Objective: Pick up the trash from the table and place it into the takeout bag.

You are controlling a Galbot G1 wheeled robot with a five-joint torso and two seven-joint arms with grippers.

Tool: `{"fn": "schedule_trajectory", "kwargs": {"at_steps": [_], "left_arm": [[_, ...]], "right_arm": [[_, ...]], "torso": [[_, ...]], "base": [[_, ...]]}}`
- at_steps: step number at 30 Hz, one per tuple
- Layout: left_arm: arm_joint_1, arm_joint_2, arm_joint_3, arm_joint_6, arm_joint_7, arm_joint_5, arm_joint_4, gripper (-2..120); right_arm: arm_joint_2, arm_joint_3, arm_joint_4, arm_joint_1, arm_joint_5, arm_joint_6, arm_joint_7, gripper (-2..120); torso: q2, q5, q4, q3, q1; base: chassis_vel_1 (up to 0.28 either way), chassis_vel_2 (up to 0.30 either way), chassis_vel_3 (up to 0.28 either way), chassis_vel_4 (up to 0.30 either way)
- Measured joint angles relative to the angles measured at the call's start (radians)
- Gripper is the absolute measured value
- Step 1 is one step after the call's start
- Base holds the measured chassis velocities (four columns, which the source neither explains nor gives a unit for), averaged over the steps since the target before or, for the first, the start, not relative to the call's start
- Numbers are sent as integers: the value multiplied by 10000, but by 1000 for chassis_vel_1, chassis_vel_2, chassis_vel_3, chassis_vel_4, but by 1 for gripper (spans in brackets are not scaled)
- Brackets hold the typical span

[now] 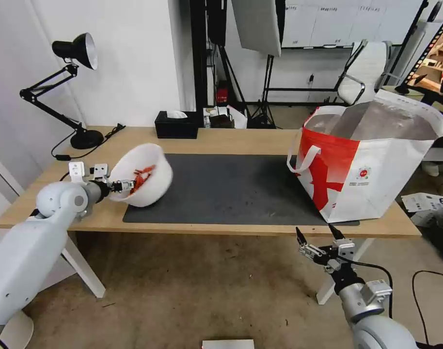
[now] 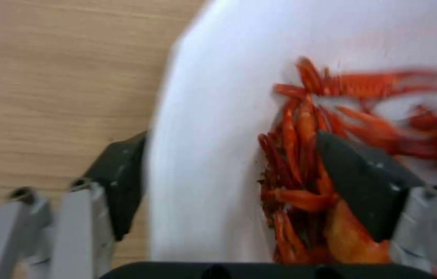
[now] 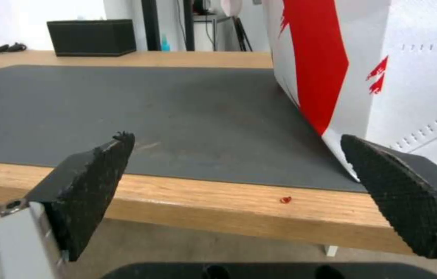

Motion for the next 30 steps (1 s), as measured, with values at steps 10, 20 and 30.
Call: {"fn": "schedule_trajectory", "kwargs": {"at_steps": [10, 20, 30], "left_arm": [[23, -28, -79, -24, -214, -65, -121, 42], [144, 0, -163, -53, -254, -57, -297, 3], [336, 67, -413, -625, -55, -314, -865, 0]], "right_arm": [[-1, 0, 0, 0, 0, 0, 0, 100], [0, 0, 0, 0, 0, 1, 0, 100], [0, 0, 0, 0, 0, 0, 0, 100]], "torso": [[0, -4, 0, 0, -1], [2, -3, 0, -1, -1], [1, -7, 1, 0, -1]], "base": [[0, 0, 0, 0], [0, 0, 0, 0], [0, 0, 0, 0]]}}
